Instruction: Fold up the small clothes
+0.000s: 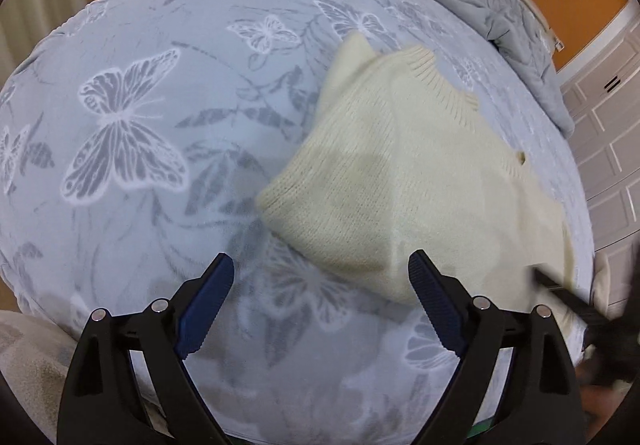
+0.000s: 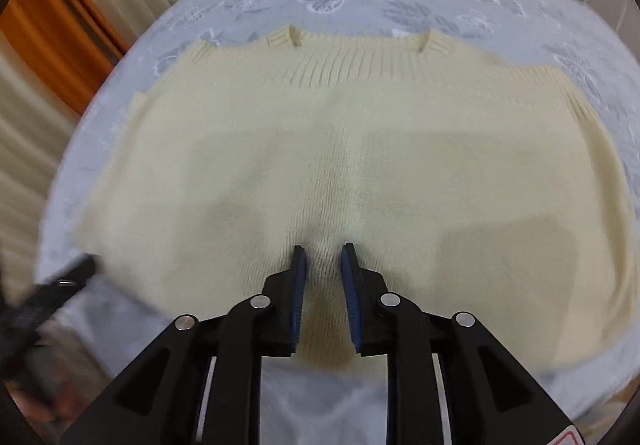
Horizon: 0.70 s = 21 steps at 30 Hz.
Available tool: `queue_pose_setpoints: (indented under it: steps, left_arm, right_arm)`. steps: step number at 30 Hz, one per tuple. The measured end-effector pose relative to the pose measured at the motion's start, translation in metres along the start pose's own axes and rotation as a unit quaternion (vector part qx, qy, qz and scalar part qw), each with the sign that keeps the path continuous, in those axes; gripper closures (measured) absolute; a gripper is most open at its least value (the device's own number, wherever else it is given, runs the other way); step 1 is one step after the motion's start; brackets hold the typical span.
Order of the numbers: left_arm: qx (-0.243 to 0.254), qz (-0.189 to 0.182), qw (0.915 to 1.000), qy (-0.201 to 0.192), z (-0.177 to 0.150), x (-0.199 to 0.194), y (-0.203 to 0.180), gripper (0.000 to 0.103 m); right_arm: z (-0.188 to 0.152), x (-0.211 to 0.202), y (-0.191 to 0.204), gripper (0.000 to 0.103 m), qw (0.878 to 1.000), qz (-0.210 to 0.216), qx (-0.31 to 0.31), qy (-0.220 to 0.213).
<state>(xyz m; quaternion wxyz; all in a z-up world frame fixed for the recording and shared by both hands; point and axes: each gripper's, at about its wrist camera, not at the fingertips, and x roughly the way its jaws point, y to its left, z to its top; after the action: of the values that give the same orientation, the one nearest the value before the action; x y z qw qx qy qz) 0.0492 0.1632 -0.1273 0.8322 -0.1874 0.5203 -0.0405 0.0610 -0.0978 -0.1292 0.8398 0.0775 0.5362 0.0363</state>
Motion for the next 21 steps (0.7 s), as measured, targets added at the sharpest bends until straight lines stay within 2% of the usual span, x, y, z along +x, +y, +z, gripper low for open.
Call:
queue_pose_setpoints:
  steps: [2,4,6,9,13,15,16,17,19,21]
  left_arm:
    - [-0.003,-0.008,1.0,0.002,-0.002,-0.002,0.003,0.016]
    - [-0.012,-0.015,0.9998,0.009,-0.001,0.001,0.006,0.016]
    - [-0.022,-0.022,0.9994,0.016,0.001,0.004,0.008,0.016]
    - [-0.034,-0.028,0.9989,0.02,0.004,0.008,0.009,0.015]
    - [-0.032,-0.031,0.9988,0.019,0.006,0.009,0.009,0.015]
    - [-0.035,-0.034,0.9986,0.019,0.007,0.009,0.009,0.015]
    - [-0.037,-0.036,0.9985,0.019,0.006,0.008,0.01,0.015]
    - [-0.038,-0.037,0.9984,0.019,0.007,0.008,0.011,0.015]
    - [-0.041,-0.039,0.9982,0.02,0.007,0.009,0.012,0.015]
    - [-0.043,-0.041,0.998,0.021,0.007,0.01,0.013,0.015]
  right_arm:
    - [0.006,-0.002,0.002,0.082,1.0,-0.011,0.0,0.017]
    - [0.015,-0.015,0.001,0.08,0.999,-0.003,0.02,0.028]
    - [0.025,-0.029,0.008,0.08,0.999,0.014,0.029,0.01]
    - [0.045,-0.041,0.017,0.08,1.0,0.014,0.026,-0.01]
    - [0.072,-0.011,0.017,0.08,0.999,-0.006,0.035,0.005]
    - [0.076,0.02,0.012,0.082,0.998,-0.026,0.044,0.044]
    - [0.075,0.041,0.01,0.082,0.996,-0.022,0.044,0.068]
    - [0.075,0.043,0.011,0.081,0.997,-0.023,0.037,0.057]
    - [0.083,0.039,0.017,0.079,0.997,-0.035,0.022,0.068]
    - [0.089,0.019,0.018,0.078,0.999,-0.007,0.03,0.041]
